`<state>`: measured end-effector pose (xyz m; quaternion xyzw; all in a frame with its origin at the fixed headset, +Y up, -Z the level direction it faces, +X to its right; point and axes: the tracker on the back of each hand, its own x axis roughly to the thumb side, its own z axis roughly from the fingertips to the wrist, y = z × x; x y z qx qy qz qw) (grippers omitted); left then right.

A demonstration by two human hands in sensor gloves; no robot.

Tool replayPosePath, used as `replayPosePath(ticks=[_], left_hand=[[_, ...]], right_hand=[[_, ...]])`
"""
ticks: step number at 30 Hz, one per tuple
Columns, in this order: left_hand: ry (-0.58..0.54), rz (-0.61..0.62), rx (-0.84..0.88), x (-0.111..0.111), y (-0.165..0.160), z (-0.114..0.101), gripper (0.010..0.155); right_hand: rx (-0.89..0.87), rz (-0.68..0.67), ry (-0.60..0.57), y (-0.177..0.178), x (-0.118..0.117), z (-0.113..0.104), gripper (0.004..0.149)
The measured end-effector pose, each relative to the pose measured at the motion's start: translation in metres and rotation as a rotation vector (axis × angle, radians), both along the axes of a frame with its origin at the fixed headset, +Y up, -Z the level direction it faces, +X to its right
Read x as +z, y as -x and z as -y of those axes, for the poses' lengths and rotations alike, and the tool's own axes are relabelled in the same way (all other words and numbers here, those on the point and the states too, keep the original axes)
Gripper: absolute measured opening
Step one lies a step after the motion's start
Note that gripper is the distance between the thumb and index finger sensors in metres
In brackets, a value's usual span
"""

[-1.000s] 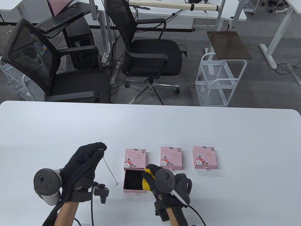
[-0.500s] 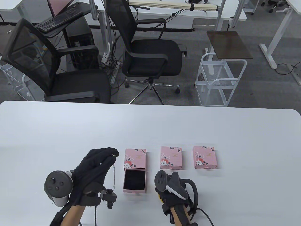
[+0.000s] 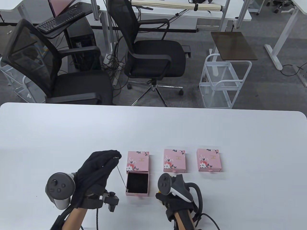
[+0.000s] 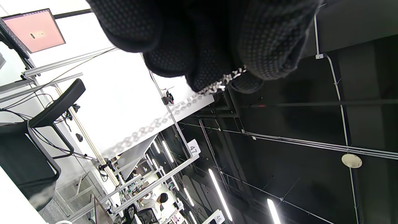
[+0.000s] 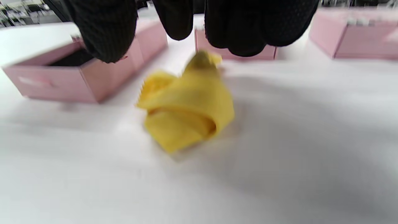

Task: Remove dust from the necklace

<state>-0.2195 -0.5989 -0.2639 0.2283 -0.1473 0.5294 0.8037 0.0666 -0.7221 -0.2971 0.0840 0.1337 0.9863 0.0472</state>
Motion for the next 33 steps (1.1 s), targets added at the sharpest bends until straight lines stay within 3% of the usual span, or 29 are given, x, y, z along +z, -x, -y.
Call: replayPosePath(ticks=[6, 11, 18, 22, 28, 33], left_hand=[[0.014, 0.026, -0.014, -0.001, -0.006, 0.003, 0.036], [0.005, 0.038, -0.006, 0.002, -0.007, 0.002, 0.036], [-0.009, 0.041, 0.023, 0.004, -0.004, -0.002, 0.036], [-0.013, 0.032, 0.042, 0.005, 0.002, -0.004, 0.036], [-0.029, -0.034, 0.092, 0.004, 0.026, -0.01, 0.036], [-0.026, -0.102, 0.154, 0.001, 0.052, -0.012, 0.036]], right_hand=[[-0.265, -0.071, -0.19, 0.01, 0.014, -0.036, 0.062], [-0.533, -0.196, -0.181, 0.032, 0.019, -0.056, 0.059], [-0.514, -0.337, -0.076, 0.073, 0.013, -0.059, 0.064], [-0.522, -0.342, -0.104, 0.083, 0.004, -0.051, 0.039], [-0.517, -0.262, -0.207, 0.062, -0.012, -0.049, 0.036], [-0.626, -0.173, -0.22, 0.036, -0.026, -0.055, 0.036]])
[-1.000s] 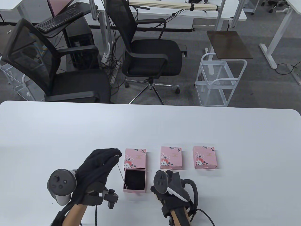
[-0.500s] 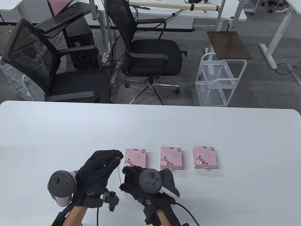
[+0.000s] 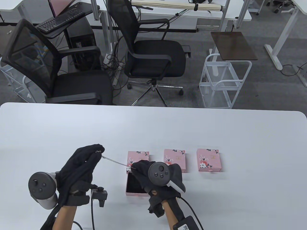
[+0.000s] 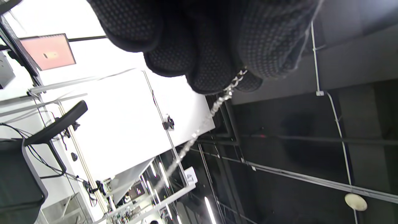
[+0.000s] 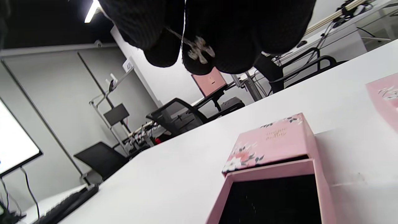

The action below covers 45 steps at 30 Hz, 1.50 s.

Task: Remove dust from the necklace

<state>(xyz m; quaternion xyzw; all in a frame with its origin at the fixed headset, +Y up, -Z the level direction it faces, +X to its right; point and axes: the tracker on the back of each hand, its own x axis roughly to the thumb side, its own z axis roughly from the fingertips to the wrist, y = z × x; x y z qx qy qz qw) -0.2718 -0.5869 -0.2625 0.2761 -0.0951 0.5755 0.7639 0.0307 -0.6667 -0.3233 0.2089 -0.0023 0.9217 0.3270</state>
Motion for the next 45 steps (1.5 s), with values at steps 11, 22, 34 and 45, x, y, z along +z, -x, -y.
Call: replayPosePath(ticks=[11, 22, 34, 45], left_hand=[[0.211, -0.114, -0.206, -0.03, 0.003, 0.034, 0.037], [0.479, 0.105, -0.74, -0.051, -0.071, 0.077, 0.038], [0.519, 0.237, -0.929, -0.047, -0.107, 0.099, 0.038], [0.59, 0.392, -0.975, -0.054, -0.107, 0.108, 0.044]], right_hand=[[-0.265, 0.176, -0.127, -0.042, 0.009, -0.031, 0.036], [-0.187, 0.17, -0.302, -0.023, 0.035, -0.058, 0.036], [-0.187, 0.178, -0.35, -0.018, 0.04, -0.062, 0.036], [-0.126, 0.207, -0.471, -0.008, 0.047, -0.064, 0.035]])
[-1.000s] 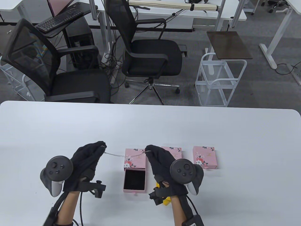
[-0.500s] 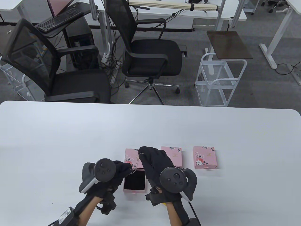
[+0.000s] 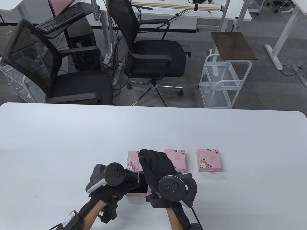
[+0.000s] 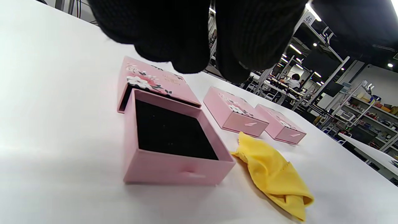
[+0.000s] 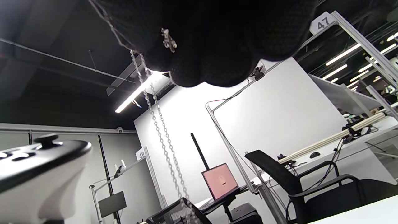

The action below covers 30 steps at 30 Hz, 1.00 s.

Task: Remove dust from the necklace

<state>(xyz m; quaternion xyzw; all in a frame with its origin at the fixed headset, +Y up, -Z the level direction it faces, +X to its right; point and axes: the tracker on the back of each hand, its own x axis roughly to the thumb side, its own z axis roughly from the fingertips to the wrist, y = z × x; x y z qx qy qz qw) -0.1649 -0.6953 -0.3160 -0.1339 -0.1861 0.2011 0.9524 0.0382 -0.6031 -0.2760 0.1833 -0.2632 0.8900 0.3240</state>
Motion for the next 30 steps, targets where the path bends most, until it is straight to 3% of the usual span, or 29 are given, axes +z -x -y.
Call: replayPosePath(ticks=[3, 6, 9, 12, 18, 23, 26, 30], left_hand=[[0.006, -0.032, 0.083, -0.001, 0.014, -0.014, 0.052], [-0.085, -0.102, 0.207, 0.003, 0.029, -0.033, 0.053], [-0.201, -0.13, 0.429, 0.013, 0.039, -0.052, 0.054], [-0.175, -0.093, 0.652, 0.02, 0.036, -0.058, 0.055], [-0.195, -0.094, 0.647, 0.025, 0.027, -0.058, 0.044], [-0.11, -0.04, 0.673, 0.021, 0.03, -0.058, 0.038], [0.004, 0.033, 0.703, 0.017, 0.033, -0.058, 0.038], [0.065, 0.04, 0.857, 0.015, 0.037, -0.056, 0.039]], right_hand=[[0.001, -0.005, 0.01, 0.0, 0.0, 0.0, 0.035], [0.004, -0.008, 0.016, 0.001, 0.0, 0.0, 0.035], [0.029, -0.011, 0.019, 0.003, 0.001, 0.0, 0.035], [0.041, -0.023, 0.013, 0.006, 0.003, -0.002, 0.035], [0.081, -0.052, -0.009, 0.014, 0.006, -0.002, 0.035], [0.062, -0.038, 0.028, 0.008, 0.0, 0.002, 0.035], [0.062, -0.034, 0.085, 0.003, -0.009, 0.01, 0.036], [0.032, -0.071, 0.137, 0.004, -0.017, 0.02, 0.036]])
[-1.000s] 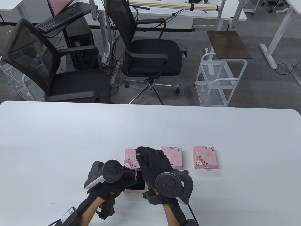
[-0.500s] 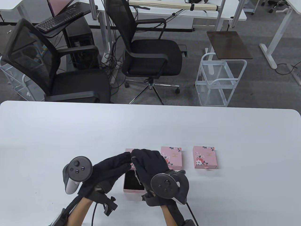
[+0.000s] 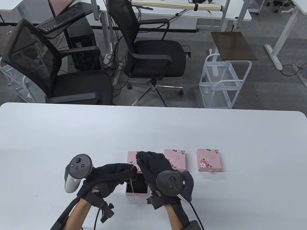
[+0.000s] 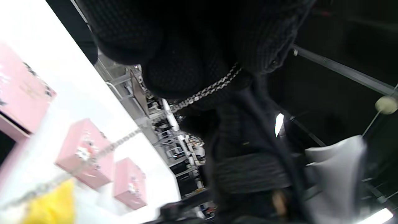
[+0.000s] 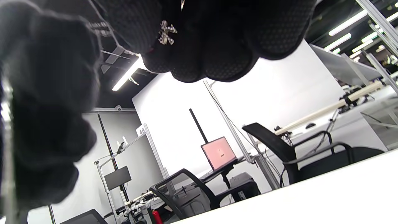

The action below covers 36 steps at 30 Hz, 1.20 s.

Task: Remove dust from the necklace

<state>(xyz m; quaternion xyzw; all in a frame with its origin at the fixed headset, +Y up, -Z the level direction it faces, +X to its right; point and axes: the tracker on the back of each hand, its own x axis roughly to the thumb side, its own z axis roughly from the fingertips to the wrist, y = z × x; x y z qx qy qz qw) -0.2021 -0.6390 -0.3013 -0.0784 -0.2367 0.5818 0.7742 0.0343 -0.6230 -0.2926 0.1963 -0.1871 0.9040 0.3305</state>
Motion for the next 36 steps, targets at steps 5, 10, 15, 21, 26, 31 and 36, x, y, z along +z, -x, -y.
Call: replayPosePath(ticks=[5, 10, 15, 21, 26, 31, 36], left_hand=[[0.059, -0.001, 0.113, 0.0, 0.002, 0.003, 0.038], [0.033, -0.121, 0.18, -0.001, 0.012, 0.004, 0.037], [-0.001, -0.257, 0.194, 0.002, 0.02, 0.001, 0.037], [-0.052, -0.295, 0.145, 0.007, 0.016, -0.003, 0.036], [-0.051, -0.275, 0.119, 0.01, 0.007, -0.001, 0.036], [-0.041, -0.267, 0.124, 0.009, 0.005, 0.0, 0.037], [-0.022, -0.303, 0.146, 0.008, 0.01, 0.0, 0.038]], right_hand=[[0.058, -0.082, 0.088, 0.01, -0.001, 0.002, 0.037], [0.093, -0.102, 0.143, 0.011, 0.002, -0.003, 0.049], [-0.041, -0.044, 0.013, 0.009, 0.014, -0.016, 0.043], [-0.01, -0.096, 0.078, 0.026, 0.023, -0.016, 0.049], [-0.022, -0.08, 0.08, 0.038, 0.022, -0.005, 0.052], [-0.078, -0.058, 0.061, 0.04, 0.021, 0.001, 0.037], [-0.036, -0.071, 0.072, 0.043, 0.02, 0.002, 0.035]])
